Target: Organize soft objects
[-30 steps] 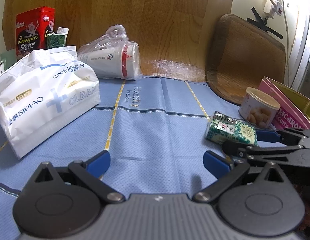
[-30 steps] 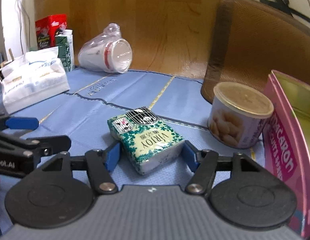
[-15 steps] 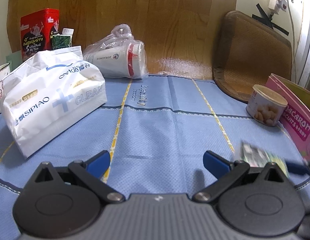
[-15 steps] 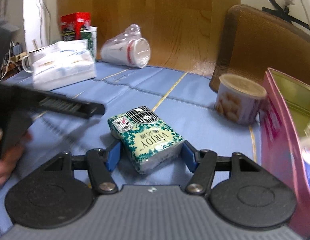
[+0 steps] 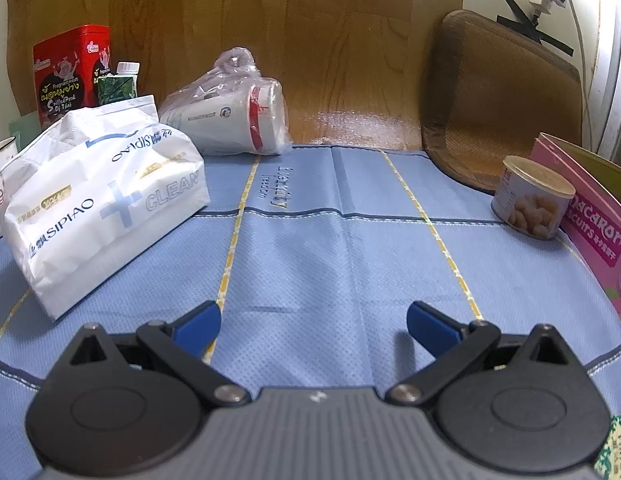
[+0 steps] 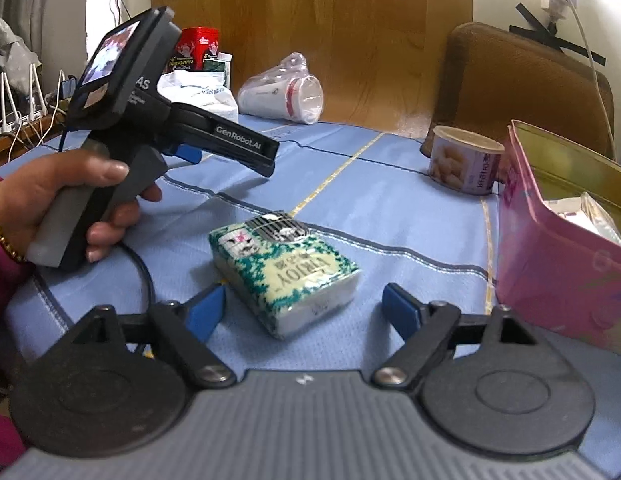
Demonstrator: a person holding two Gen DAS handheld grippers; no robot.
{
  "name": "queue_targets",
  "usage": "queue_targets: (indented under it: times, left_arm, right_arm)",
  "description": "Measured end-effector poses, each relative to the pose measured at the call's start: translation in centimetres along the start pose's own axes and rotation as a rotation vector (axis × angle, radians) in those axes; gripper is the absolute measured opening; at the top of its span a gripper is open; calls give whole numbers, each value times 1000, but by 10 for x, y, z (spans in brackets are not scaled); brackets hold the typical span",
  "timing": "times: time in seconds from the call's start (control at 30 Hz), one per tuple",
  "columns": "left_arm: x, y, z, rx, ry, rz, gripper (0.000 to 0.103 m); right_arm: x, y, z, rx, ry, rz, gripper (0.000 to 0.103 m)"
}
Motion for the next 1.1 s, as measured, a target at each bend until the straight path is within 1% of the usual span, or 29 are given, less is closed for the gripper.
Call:
queue_targets:
  times: [0.17, 0.5, 0.7, 0.9, 1.1]
  left_arm:
    - [-1, -1, 1, -6, 1, -9, 103]
    - [-2, -5, 1, -17, 8, -39, 103]
    - [-3, -7, 1, -11, 13, -54, 103]
    - [-3, -9, -1, -5, 21, -79, 103]
    - [-4, -9, 0, -20, 26, -102, 103]
  right_arm:
    - [-3, 1, 5, -5, -2, 12, 87]
    - [-3, -3, 8, -19, -14, -33, 87]
    - [-6, -4, 6, -19, -8, -49, 87]
    - [-9, -5, 8, -10, -25, -56, 87]
    - [-10, -4, 9, -13, -39, -61, 88]
Point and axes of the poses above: each gripper's, at about its wrist camera, not at the fingertips, and z roughly against the way its jaws point, y to its left, x to its top, the point moved 1 cm from there along -z, roughly the way its jaws point, and after that the axes turned 1 degree about -z, right-handed, at the moved point
